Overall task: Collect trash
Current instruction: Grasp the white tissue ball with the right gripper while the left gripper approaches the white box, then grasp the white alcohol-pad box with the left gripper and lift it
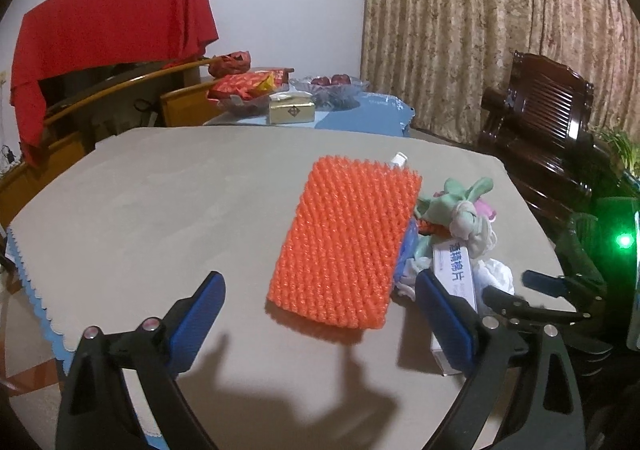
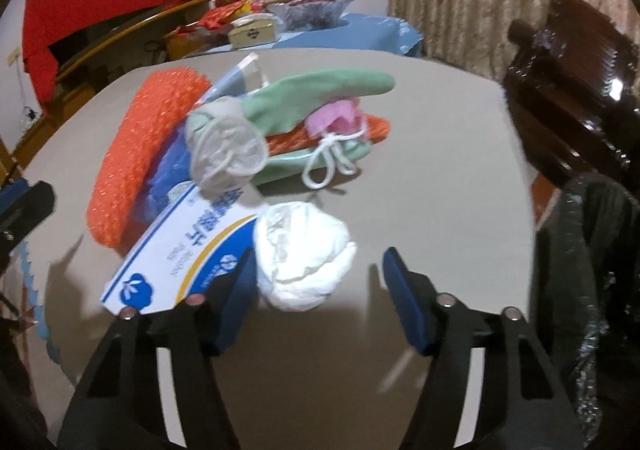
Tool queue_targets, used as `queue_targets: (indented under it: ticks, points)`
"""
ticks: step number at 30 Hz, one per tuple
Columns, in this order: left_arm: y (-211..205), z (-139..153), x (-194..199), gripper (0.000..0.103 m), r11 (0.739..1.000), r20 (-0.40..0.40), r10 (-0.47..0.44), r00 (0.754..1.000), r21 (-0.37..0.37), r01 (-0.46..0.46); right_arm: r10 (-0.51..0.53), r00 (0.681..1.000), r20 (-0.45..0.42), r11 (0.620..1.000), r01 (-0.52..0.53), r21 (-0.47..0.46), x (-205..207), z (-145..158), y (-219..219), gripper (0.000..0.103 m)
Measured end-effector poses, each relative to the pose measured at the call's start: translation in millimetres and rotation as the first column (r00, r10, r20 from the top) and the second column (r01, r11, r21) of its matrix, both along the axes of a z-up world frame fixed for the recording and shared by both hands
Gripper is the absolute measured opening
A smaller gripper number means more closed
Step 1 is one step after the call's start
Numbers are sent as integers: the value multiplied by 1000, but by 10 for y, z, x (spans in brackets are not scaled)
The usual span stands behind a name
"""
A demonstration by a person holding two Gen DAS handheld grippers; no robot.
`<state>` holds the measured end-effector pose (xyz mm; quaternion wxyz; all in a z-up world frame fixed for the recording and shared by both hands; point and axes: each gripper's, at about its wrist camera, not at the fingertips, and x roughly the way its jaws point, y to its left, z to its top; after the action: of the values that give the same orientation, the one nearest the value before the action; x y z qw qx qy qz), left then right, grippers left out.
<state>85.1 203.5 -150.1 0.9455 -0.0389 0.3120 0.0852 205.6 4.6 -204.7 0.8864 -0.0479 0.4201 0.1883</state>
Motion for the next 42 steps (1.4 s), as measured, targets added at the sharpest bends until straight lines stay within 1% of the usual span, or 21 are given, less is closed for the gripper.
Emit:
queue_targets:
  ticks: [1,2,6,7,10,12,15,18,20,21,22,23,24,25,27,29,33,37,39,40,42]
  points:
    - [-13,-7,7,94,1000,-4,-7,1000,-5,7,12,1000,-13,1000,-11,15,-2,-8,4,51]
    - [-29,-6,9,94,1000,-11,-17,1000,-15,17,24,999,-23,999,-24,28,-7,-14,10,45]
    - [-116,-13,28,94,998,-22,-48,999,-45,47,46,999,-21,998,-46,38,-55,41,-19,33]
    - [-141,-14,30,94,997,-23,-55,998,-49,54,47,999,-25,998,-46,53,-66,71,-53,32]
    - [-262,-22,27,93,994,-26,-90,996,-63,89,16,1000,0,999,-16,51,-104,191,-170,31]
    - [-364,-34,30,91,991,-29,-121,992,-65,119,-7,1000,21,999,6,47,-140,273,-269,31]
    - [-539,-93,70,87,985,-45,-164,986,-69,160,-37,998,45,998,35,48,-199,374,-431,31]
    - [-673,-202,137,80,978,-73,-197,978,-83,190,-59,997,49,997,56,46,-255,420,-578,31]
    - [-724,-274,197,72,976,-99,-209,973,-90,201,-69,996,51,997,67,46,-295,419,-656,31]
    - [-742,-314,226,70,974,-108,-216,970,-96,207,-73,996,50,996,70,46,-315,420,-687,32]
    - [-752,-344,238,65,973,-113,-220,969,-99,209,-75,996,49,996,73,46,-330,423,-708,32]
    - [-770,-390,271,58,970,-126,-229,965,-109,216,-77,996,49,996,74,48,-345,429,-726,32]
    - [-780,-419,284,53,968,-133,-237,962,-121,221,-76,996,49,996,74,48,-359,432,-738,32]
    - [-781,-437,295,43,965,-137,-243,960,-135,225,-77,996,49,996,74,48,-369,435,-743,32]
    - [-766,-453,282,41,959,-132,-253,958,-164,231,-76,996,54,996,73,47,-394,450,-761,32]
    - [-788,-409,245,37,958,-123,-259,958,-160,238,-76,995,59,996,73,53,-415,482,-769,32]
    - [-827,-217,115,34,954,-77,-272,959,-150,259,-86,993,85,995,81,63,-466,610,-802,32]
    - [-899,-40,-32,30,943,-58,-311,949,-146,300,-102,988,115,992,93,82,-551,730,-894,32]
    - [-950,2,-73,30,937,-60,-327,943,-153,315,-112,986,125,991,101,89,-602,787,-954,32]
    - [-965,14,-81,30,936,-61,-329,942,-150,317,-115,985,129,990,104,92,-623,809,-984,32]
    - [-1053,9,-105,30,935,-73,-346,935,-110,337,-122,983,134,990,110,91,-672,836,-1047,32]
